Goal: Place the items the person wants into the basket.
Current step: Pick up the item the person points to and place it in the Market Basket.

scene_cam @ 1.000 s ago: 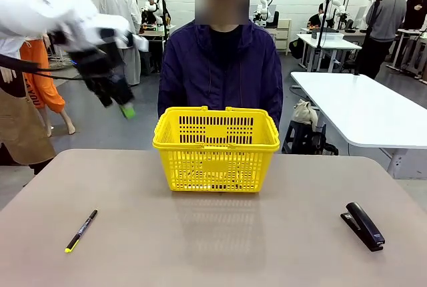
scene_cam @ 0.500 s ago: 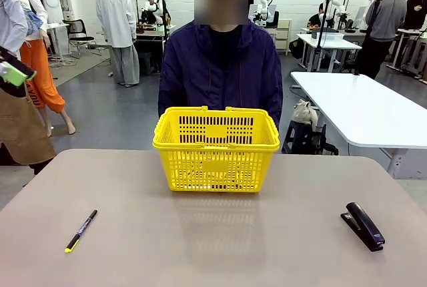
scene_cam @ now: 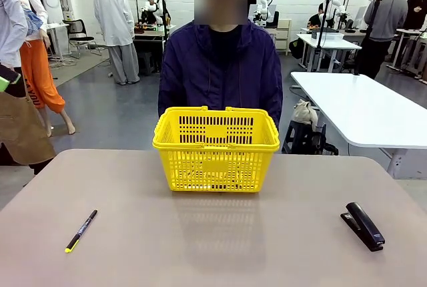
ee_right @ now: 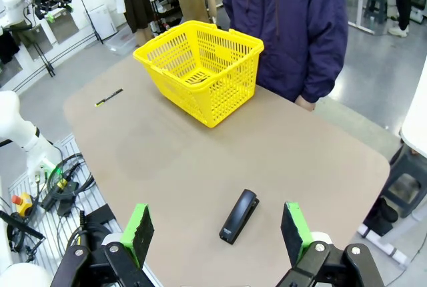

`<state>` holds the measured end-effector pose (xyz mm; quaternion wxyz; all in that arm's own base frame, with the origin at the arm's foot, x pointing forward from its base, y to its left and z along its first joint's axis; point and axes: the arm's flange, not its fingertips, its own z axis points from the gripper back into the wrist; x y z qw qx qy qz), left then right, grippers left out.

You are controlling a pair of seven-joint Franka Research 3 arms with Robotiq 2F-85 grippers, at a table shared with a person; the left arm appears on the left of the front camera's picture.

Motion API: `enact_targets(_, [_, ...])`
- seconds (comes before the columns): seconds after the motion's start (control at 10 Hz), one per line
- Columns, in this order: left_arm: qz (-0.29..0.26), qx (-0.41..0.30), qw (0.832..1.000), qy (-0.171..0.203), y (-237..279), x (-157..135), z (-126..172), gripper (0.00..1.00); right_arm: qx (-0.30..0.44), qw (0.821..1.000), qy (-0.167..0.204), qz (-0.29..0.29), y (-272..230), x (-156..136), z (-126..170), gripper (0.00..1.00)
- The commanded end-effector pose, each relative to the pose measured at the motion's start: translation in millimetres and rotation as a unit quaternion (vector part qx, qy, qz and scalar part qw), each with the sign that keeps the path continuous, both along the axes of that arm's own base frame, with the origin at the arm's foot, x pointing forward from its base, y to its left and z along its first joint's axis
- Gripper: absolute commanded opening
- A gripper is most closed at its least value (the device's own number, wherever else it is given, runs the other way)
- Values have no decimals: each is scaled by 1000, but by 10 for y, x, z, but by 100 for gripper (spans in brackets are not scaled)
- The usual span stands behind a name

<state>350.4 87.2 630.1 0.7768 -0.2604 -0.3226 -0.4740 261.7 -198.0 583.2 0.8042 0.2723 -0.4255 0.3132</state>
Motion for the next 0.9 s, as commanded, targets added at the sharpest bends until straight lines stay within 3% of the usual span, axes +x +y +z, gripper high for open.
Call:
enact_targets(0.0, [12,-9,999,-36,-85,-116,-235,100,11,1000,-14,6,4,17,0,100])
enact_targets(0.8, [18,1,999,-27,-147,-27,-270,100,11,1000,-14,6,4,17,0,100])
